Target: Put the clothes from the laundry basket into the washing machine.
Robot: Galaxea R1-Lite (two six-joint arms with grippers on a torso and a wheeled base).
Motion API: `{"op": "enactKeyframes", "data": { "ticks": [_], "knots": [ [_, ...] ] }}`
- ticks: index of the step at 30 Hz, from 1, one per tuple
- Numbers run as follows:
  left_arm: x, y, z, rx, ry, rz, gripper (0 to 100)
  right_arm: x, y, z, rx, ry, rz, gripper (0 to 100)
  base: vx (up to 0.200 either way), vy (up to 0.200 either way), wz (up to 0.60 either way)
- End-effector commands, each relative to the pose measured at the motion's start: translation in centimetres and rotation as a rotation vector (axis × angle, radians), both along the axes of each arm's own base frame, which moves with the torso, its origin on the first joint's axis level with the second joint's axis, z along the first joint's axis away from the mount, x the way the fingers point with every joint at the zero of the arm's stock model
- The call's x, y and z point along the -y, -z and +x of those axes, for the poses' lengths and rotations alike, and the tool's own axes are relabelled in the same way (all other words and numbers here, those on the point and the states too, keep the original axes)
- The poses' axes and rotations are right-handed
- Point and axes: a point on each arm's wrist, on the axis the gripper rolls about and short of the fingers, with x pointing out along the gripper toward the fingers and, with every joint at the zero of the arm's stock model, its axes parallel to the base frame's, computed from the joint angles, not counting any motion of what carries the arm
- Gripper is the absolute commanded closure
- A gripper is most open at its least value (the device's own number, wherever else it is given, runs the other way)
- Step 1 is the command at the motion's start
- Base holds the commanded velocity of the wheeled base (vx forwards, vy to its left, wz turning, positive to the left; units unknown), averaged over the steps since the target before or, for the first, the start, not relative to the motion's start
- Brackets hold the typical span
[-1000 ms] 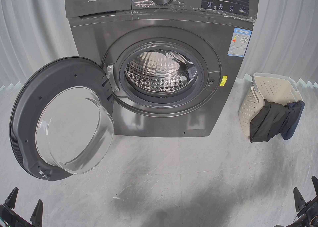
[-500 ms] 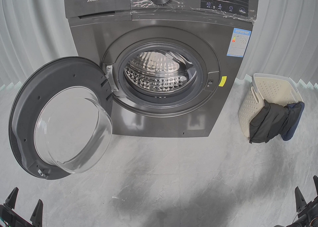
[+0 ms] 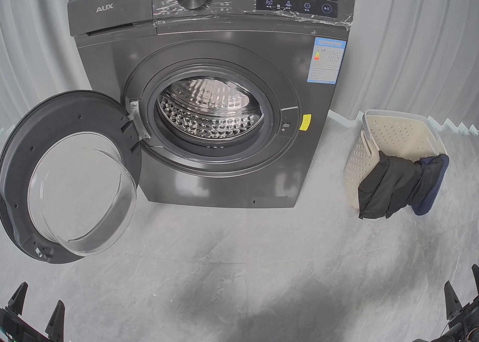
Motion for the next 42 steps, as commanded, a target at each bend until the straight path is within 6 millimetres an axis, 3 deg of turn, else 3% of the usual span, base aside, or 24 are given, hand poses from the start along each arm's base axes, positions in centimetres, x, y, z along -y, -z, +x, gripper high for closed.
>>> {"op": "enactKeyframes", "data": {
  "ticks": [1, 33, 42],
  "knots": [
    [0.00, 0.41, -0.04, 0.004, 0.000, 0.001, 0, 0.00, 0.47, 0.04, -0.006, 0.000, 0.000, 0, 0.000, -0.200, 0.00],
    [0.00, 0.40, -0.04, 0.006, 0.000, -0.002, 0, 0.00, 0.47, 0.04, -0.006, 0.000, 0.000, 0, 0.000, -0.200, 0.00],
    [0.00, 0.41, -0.04, 0.004, 0.000, -0.002, 0, 0.00, 0.47, 0.04, -0.006, 0.000, 0.000, 0, 0.000, 0.000, 0.00]
  ]
}}
